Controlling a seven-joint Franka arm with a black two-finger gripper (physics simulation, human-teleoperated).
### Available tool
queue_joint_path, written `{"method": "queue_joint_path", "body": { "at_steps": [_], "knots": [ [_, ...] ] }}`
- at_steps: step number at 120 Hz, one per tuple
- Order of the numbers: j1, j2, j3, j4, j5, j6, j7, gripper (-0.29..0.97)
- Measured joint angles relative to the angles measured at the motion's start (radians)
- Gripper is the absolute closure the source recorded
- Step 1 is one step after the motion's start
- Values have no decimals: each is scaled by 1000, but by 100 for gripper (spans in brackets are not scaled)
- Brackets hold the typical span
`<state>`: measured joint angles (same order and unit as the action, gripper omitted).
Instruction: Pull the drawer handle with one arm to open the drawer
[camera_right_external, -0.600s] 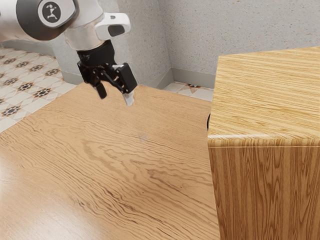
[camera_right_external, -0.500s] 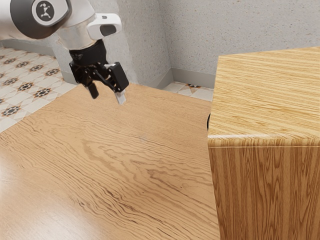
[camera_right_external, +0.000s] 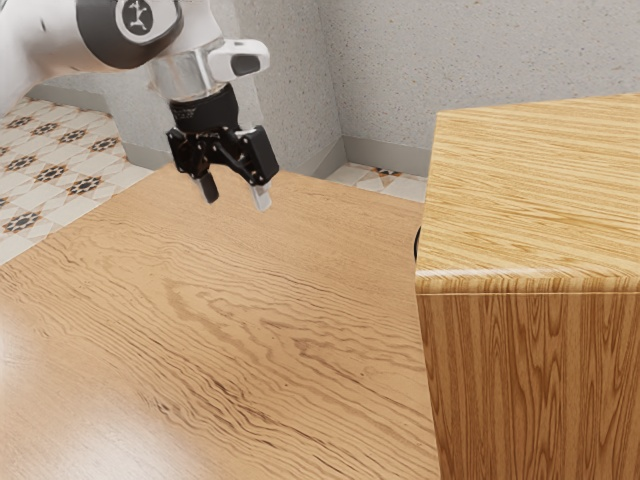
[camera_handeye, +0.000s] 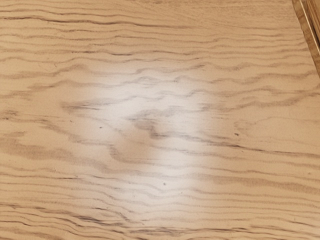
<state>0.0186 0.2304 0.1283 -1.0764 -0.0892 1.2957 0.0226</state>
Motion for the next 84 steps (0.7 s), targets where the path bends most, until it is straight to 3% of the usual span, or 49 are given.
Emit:
{"method": "queue_joint_path", "body": {
  "at_steps": [24,38,84],
  "knots": [
    [0,16,-1,-32,-8,10,2,0],
    [-2,-14,-3,-193,-12,58,1,0],
    [-18,-302,-56,-599,-33,389,-21,0]
  ]
}}
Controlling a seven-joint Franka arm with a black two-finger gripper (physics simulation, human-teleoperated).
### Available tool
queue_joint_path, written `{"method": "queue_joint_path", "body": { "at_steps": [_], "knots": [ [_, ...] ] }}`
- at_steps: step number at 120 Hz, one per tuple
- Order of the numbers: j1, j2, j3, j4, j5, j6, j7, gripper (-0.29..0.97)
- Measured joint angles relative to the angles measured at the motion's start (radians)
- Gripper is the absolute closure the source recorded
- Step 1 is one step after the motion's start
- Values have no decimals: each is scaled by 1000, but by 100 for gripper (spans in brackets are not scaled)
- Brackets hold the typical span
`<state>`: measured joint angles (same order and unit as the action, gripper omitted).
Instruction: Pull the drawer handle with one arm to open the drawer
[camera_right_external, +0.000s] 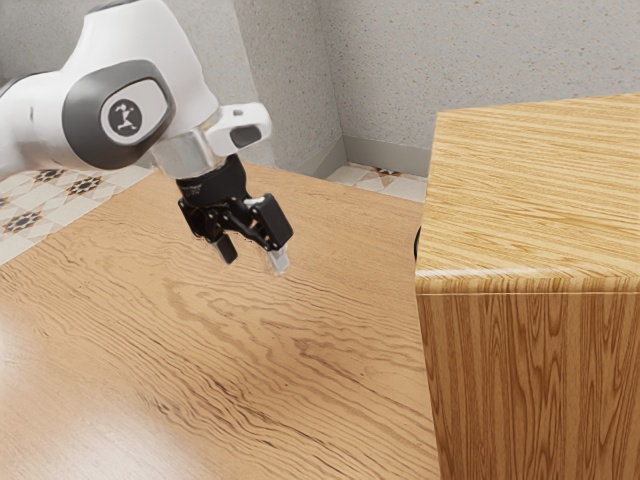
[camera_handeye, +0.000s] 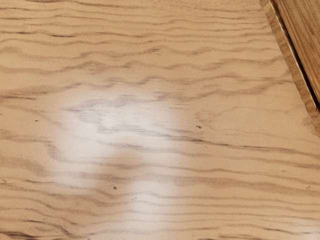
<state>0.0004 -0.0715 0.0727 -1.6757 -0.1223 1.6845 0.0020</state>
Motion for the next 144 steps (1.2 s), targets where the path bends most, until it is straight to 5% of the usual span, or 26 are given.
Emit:
{"method": "queue_joint_path", "body": {
  "at_steps": [31,70,144],
  "knots": [
    [10,-74,-19,-95,-99,201,-58,0],
    [9,-83,-56,-122,-170,301,-112,0],
    [9,-65,-88,-101,-254,256,-176,0]
  ]
}}
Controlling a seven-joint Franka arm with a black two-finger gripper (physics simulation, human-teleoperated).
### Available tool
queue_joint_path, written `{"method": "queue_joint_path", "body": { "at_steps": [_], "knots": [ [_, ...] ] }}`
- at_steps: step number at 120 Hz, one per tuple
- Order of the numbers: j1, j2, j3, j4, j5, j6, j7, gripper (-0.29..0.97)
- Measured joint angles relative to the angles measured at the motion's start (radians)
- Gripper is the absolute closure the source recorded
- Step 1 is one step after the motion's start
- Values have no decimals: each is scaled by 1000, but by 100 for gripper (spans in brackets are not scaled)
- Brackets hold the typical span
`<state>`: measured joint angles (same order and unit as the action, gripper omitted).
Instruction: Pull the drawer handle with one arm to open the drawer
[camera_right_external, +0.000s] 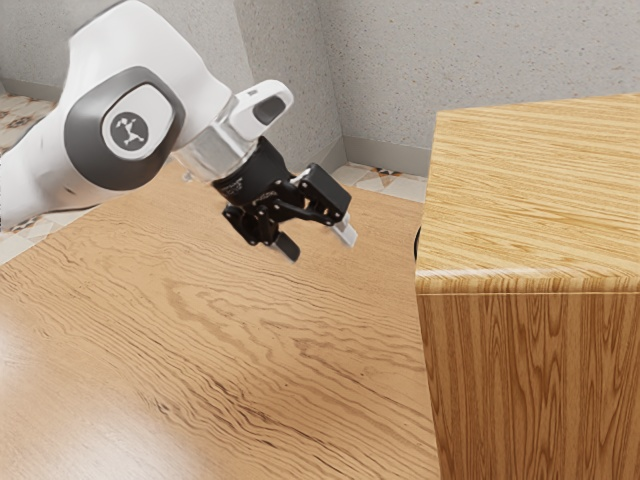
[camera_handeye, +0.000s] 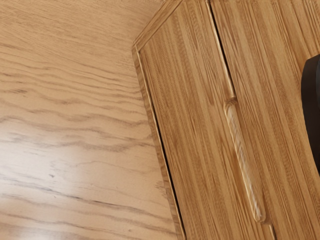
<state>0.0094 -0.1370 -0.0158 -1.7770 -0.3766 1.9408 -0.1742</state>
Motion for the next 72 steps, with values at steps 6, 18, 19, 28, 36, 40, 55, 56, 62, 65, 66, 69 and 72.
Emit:
{"method": "queue_joint_path", "body": {
  "at_steps": [6,18,19,28,36,40,55,56,62,65,66,69,72],
  "knots": [
    [3,10,0,6,-5,5,-3,0],
    [4,39,-1,33,-13,14,-8,0],
    [3,41,-1,35,-14,15,-9,0],
    [2,53,-3,46,-22,23,-12,0],
    [2,56,-8,48,-29,30,-15,0],
    [3,57,-13,49,-32,35,-16,0],
    [-4,60,-21,47,-39,50,-21,0],
    [-4,61,-21,47,-39,51,-21,0],
    [-4,67,-22,47,-43,57,-22,0],
    [-4,70,-22,47,-45,60,-23,0],
    [-4,72,-22,47,-46,62,-23,0],
    [-4,76,-22,48,-49,65,-23,0],
    [-3,80,-22,48,-51,68,-24,0]
  ]
}}
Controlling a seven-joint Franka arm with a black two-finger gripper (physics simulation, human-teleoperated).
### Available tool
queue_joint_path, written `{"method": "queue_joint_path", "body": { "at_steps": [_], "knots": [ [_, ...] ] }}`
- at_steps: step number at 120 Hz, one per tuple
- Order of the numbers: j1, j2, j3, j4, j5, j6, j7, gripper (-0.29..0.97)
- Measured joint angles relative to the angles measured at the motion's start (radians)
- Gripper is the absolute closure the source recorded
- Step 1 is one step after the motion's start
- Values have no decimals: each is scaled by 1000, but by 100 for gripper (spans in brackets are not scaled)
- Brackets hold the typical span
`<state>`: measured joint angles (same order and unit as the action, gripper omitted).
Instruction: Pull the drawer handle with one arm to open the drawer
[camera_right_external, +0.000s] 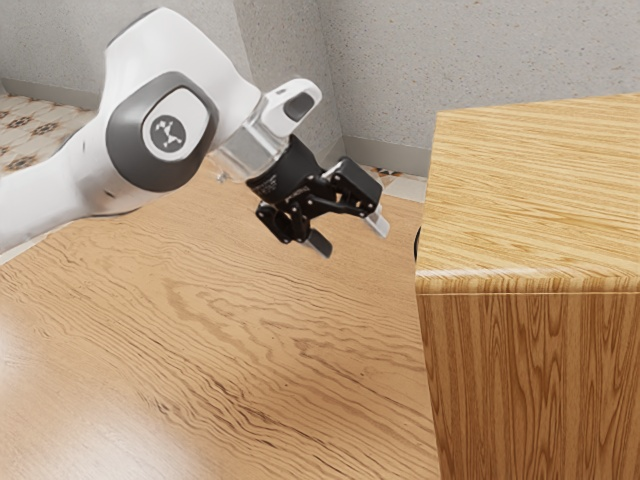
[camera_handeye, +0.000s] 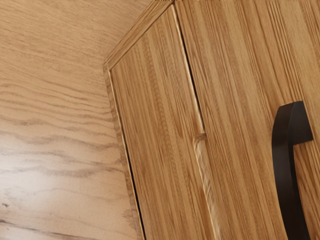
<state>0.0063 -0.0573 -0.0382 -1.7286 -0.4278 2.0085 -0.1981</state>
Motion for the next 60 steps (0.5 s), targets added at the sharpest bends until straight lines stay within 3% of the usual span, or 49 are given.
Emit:
{"method": "queue_joint_path", "body": {
  "at_steps": [60],
  "knots": [
    [-2,29,-28,18,-25,37,-7,0]
  ]
}}
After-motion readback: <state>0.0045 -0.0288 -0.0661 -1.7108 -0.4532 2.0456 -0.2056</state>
